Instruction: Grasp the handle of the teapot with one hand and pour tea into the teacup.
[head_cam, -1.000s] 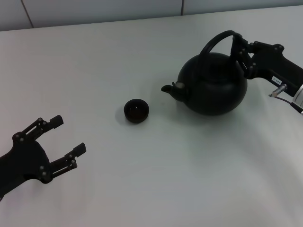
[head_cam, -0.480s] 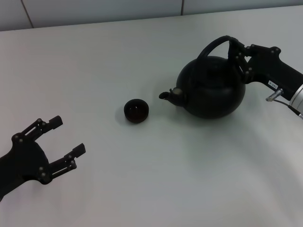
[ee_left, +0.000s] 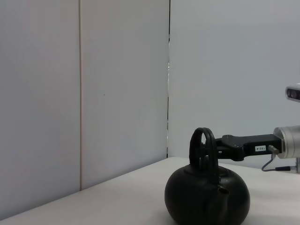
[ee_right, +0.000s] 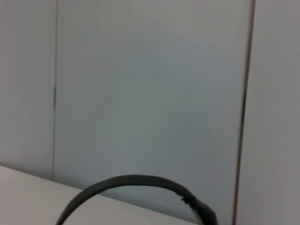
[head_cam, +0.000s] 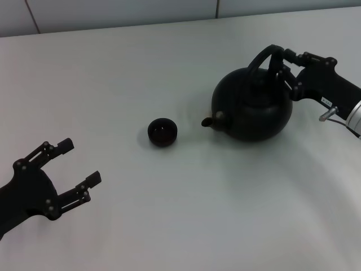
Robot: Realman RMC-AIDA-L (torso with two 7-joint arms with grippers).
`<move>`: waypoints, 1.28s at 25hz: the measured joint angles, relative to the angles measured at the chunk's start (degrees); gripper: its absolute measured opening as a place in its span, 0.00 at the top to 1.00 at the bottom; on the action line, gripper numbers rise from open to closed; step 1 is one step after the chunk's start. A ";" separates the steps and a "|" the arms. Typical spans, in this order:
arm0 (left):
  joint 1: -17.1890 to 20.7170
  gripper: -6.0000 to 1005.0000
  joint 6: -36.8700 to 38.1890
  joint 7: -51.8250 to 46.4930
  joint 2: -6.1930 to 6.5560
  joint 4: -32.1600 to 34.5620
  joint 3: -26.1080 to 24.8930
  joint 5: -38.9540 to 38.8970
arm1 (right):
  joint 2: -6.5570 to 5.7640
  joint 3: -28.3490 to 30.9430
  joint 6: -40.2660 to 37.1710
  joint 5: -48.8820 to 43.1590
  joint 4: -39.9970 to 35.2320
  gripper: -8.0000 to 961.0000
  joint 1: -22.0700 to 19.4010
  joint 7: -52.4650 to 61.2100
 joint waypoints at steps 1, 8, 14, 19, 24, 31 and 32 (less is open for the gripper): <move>0.00 0.16 0.00 0.00 0.00 0.00 0.00 0.00 | -0.02 0.00 0.11 0.31 0.03 0.81 0.00 -0.04; 0.16 0.16 0.08 0.00 0.00 0.08 0.00 0.00 | -0.02 0.18 -2.49 1.14 -0.14 0.56 -0.98 -0.18; 0.15 0.16 0.15 0.01 -0.08 0.08 0.00 0.00 | -0.13 0.54 -4.06 1.17 -0.46 0.37 -2.52 -0.20; -0.07 0.16 0.09 1.07 -0.14 -0.39 0.00 0.00 | -0.21 0.86 -12.32 1.18 -0.72 0.32 -8.96 -0.21; -0.58 0.16 -0.39 1.13 -0.11 -1.28 0.00 0.00 | -0.24 4.53 -19.44 1.18 -0.12 0.32 -15.86 -0.36; -1.76 0.16 -0.30 0.51 0.14 -1.07 0.42 0.18 | -0.60 5.67 -22.11 -0.13 -1.36 0.32 -18.02 4.12; -1.95 0.16 -0.24 0.27 0.18 -0.90 0.51 0.23 | -0.95 5.03 -22.83 -1.84 -2.91 0.32 -17.87 6.94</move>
